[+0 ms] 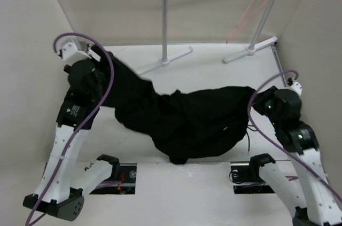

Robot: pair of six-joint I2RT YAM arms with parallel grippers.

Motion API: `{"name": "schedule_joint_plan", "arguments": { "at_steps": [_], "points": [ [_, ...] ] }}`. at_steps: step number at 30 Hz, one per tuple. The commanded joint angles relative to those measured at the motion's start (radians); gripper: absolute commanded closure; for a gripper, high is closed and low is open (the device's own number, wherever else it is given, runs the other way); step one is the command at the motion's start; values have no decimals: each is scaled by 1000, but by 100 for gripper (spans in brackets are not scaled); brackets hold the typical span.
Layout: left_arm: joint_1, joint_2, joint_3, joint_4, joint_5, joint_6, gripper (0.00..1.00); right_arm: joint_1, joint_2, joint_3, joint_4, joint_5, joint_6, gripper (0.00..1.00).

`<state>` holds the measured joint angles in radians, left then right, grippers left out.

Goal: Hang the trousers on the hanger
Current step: Flatten out the trousers at the center of the board.

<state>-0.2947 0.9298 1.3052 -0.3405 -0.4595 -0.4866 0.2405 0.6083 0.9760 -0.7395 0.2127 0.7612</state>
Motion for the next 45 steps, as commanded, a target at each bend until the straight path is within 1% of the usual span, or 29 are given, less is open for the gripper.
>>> {"name": "schedule_joint_plan", "arguments": {
  "at_steps": [1, 2, 3, 5, 8, 11, 13, 15, 17, 18, 21, 22, 23, 26, 29, 30, 32, 35, 37, 38, 41, 43, 45],
  "points": [
    [27, 14, -173, -209, -25, -15, 18, -94, 112, -144, 106, -18, 38, 96],
    [47, 4, -204, -206, -25, -29, 18, -111, 142, -158, 130, -27, 35, 96],
    [91, 9, -243, -207, -12, -41, 18, -122, 175, -172, 156, -29, 32, 96],
    [143, 20, -283, -203, 11, -53, 19, -123, 186, -169, 166, -23, 21, 96],
    [203, 40, -334, -212, 109, -75, 28, -114, 157, -165, 146, 23, -10, 96],
    [164, 53, -386, -276, 159, -82, 33, -120, 122, -168, 127, 33, -31, 96],
    [110, 52, -421, -336, 139, -96, 33, -128, 97, -174, 118, 24, -33, 96],
    [93, 37, -469, -403, 75, -150, 30, -123, 82, -186, 111, 24, -33, 95],
    [96, 35, -513, -430, 42, -199, 24, -128, 73, -207, 111, 16, -36, 94],
    [108, 52, -530, -405, 45, -208, 22, -128, 70, -215, 117, 7, -36, 94],
    [116, 148, -564, -258, 88, -204, 22, -123, 70, -243, 143, -35, -27, 94],
    [107, 193, -566, -197, 119, -199, 24, -119, 70, -249, 150, -38, -25, 94],
    [101, 214, -563, -174, 127, -204, 25, -111, 70, -256, 153, -39, -25, 94],
    [44, 218, -564, -127, 139, -245, 31, -94, 54, -281, 152, -42, -23, 94],
    [3, 202, -581, -138, 145, -256, 43, -93, 24, -309, 150, -44, -20, 94],
    [-17, 204, -595, -169, 154, -263, 49, -94, 16, -316, 146, -44, -20, 94],
    [-34, 214, -607, -230, 159, -286, 53, -96, 7, -323, 140, -47, -28, 93],
    [-39, 198, -632, -301, 128, -311, 54, -105, 2, -318, 138, -70, -33, 93],
    [-30, 170, -644, -324, 81, -326, 48, -105, 7, -313, 138, -72, -33, 93],
    [-22, 152, -644, -334, 46, -333, 46, -102, 11, -312, 140, -72, -33, 93],
    [-10, 133, -647, -304, 33, -339, 45, -102, 21, -312, 146, -69, -31, 92],
    [-13, 151, -655, -246, 65, -331, 49, -100, 27, -312, 149, -68, -28, 92],
    [-20, 202, -658, -177, 143, -328, 57, -100, 31, -312, 150, -68, -28, 92]
  ]
}}
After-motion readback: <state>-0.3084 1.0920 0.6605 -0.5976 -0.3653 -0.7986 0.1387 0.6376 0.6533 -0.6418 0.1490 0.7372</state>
